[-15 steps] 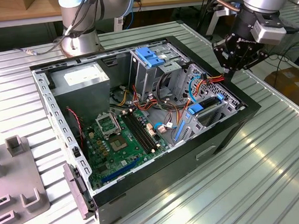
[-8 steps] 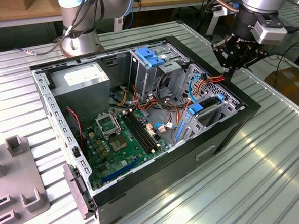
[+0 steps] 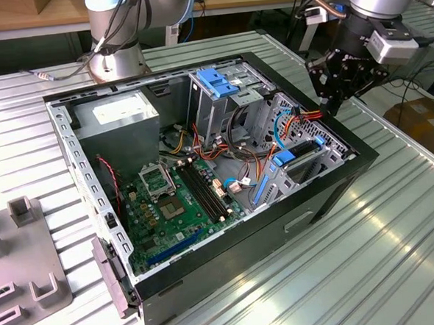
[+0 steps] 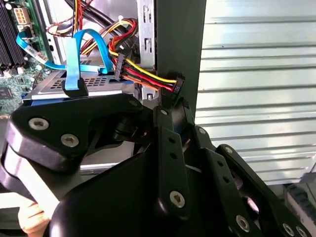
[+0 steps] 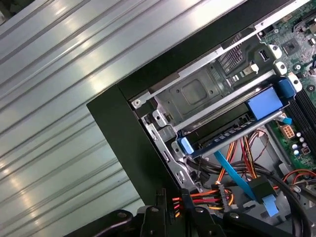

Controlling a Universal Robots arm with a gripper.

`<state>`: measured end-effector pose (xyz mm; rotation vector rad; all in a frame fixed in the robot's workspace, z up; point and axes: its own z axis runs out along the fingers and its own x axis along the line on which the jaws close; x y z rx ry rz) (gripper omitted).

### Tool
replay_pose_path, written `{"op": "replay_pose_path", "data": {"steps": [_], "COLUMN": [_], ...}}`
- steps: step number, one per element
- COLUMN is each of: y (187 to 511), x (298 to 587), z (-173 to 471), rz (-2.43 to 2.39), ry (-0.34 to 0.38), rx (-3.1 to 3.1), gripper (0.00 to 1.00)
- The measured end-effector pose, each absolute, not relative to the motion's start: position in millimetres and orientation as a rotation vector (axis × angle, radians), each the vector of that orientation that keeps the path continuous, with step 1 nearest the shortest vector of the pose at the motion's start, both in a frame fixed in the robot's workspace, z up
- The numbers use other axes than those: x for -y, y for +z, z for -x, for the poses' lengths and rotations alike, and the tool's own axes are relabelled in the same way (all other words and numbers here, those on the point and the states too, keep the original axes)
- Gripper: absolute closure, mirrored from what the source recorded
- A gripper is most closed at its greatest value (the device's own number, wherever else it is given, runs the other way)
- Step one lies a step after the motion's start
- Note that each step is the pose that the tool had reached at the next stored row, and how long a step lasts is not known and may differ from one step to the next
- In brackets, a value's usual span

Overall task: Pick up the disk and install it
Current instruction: 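Insert the first disk wire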

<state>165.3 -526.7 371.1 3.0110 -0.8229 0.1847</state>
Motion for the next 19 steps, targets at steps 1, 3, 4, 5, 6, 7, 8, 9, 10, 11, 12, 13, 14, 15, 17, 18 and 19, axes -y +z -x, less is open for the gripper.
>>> {"op": "replay_pose_path", "data": {"steps": [1,3,4,5,6,7,8,9,10,11,12,13,14,15,17,18,19], "y": [371.0,370.4,370.0,369.1,368.5,367.6,366.3,365.5,365.2,365.1,365.1,365.3,365.7,365.6,365.7,365.7,365.7], "x": [525.9,523.9,523.4,522.8,522.1,521.2,520.0,519.3,519.1,519.1,519.1,519.1,519.1,519.1,519.1,519.1,519.1], "z": [-165.6,-166.4,-166.6,-166.9,-167.1,-167.6,-168.2,-168.7,-169.3,-169.3,-169.2,-169.2,-169.2,-169.2,-169.2,-169.2,-169.2], "rz": [-3.013,-3.020,-3.023,-3.027,-3.029,-3.031,-3.034,-3.035,-3.035,-3.035,-3.035,-3.035,-3.035,-3.035,-3.035,-3.035,-3.035], "ry": [0.185,0.185,0.185,0.185,0.186,0.187,0.186,0.187,0.187,0.186,0.188,0.188,0.189,0.189,0.189,0.189,0.189], "rx": [0.816,0.795,0.786,0.773,0.762,0.755,0.748,0.745,0.744,0.745,0.745,0.744,0.744,0.744,0.744,0.745,0.745], "gripper": [0.75,0.75,0.75,0.75,0.75,0.75,0.75,0.75,0.75,0.75,0.75,0.75,0.75,0.75,0.75,0.75,0.75]}}
